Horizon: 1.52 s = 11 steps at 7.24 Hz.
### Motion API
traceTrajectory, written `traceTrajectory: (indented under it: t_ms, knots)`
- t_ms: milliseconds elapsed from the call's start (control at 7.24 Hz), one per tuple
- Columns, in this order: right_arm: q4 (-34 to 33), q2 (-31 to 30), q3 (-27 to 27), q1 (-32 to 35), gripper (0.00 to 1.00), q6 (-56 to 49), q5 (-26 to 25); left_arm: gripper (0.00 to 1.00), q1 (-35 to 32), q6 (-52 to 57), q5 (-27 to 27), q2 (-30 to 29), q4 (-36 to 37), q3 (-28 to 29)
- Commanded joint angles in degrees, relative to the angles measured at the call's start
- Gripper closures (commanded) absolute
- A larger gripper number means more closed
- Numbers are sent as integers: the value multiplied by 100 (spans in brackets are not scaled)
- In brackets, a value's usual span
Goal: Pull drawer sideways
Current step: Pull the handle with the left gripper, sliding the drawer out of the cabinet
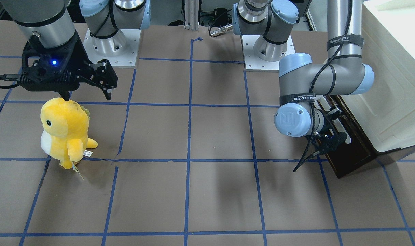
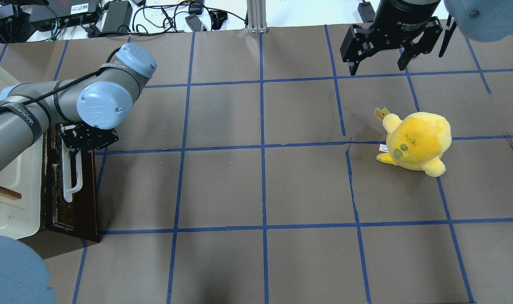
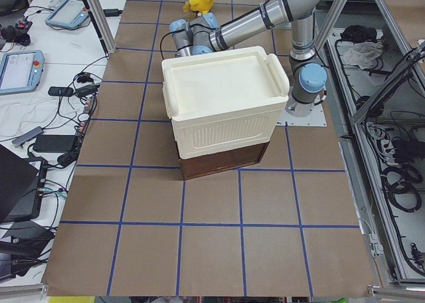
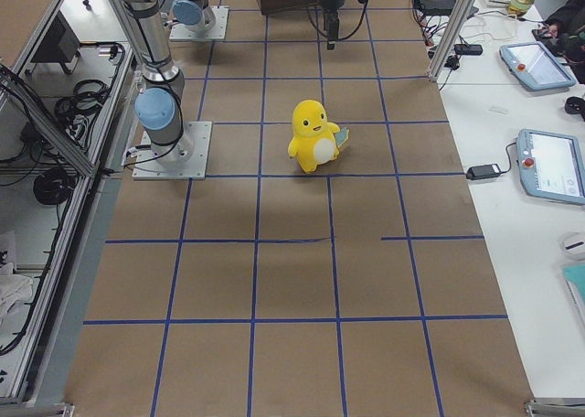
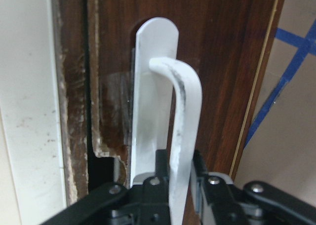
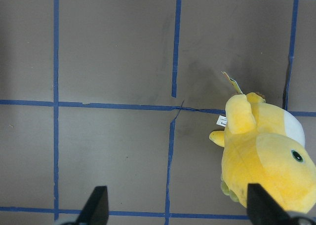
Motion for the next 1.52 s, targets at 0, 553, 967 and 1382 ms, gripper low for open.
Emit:
traceTrajectory:
  t_ms: [0, 553, 967, 1382]
  knots:
    - [0, 0, 0, 0, 0, 0, -7, 99, 0, 0, 1, -20, -27, 28]
    - [0, 0, 0, 0, 0, 0, -7, 99, -26, -114, -8, -135, -229, 186]
    - [0, 0, 0, 0, 0, 0, -7, 99, -79, -245, -34, -152, -238, 212]
    - [0, 0, 0, 0, 0, 0, -7, 99, -114, -308, -43, -152, -299, 230]
